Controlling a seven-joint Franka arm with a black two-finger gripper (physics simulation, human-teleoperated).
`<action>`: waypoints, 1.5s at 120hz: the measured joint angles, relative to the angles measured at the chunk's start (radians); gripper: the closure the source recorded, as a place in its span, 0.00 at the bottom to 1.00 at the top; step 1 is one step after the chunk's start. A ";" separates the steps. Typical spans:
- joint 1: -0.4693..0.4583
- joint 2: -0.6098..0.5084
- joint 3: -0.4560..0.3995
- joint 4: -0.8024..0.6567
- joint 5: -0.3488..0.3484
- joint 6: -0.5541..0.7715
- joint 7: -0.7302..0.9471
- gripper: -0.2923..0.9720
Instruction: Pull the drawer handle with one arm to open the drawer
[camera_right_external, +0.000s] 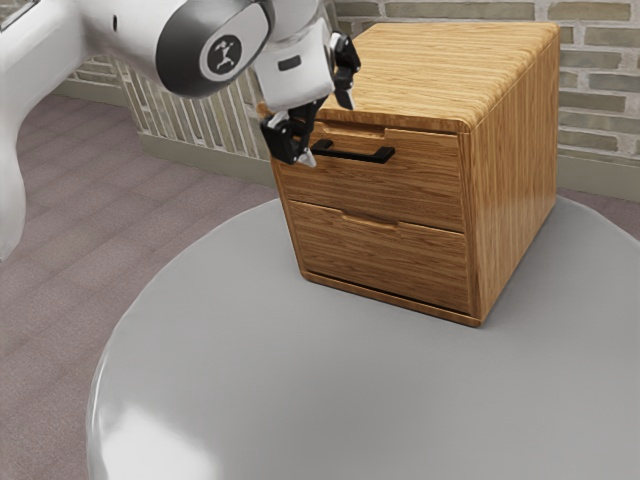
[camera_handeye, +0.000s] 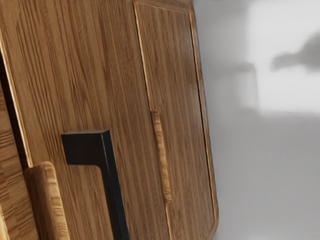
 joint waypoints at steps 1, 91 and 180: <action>0.000 0.000 0.000 0.000 0.000 0.001 0.000 0.25; 0.007 0.049 -0.007 -0.039 -0.009 0.064 0.021 0.25; 0.008 0.008 0.010 -0.134 -0.009 0.144 0.028 0.25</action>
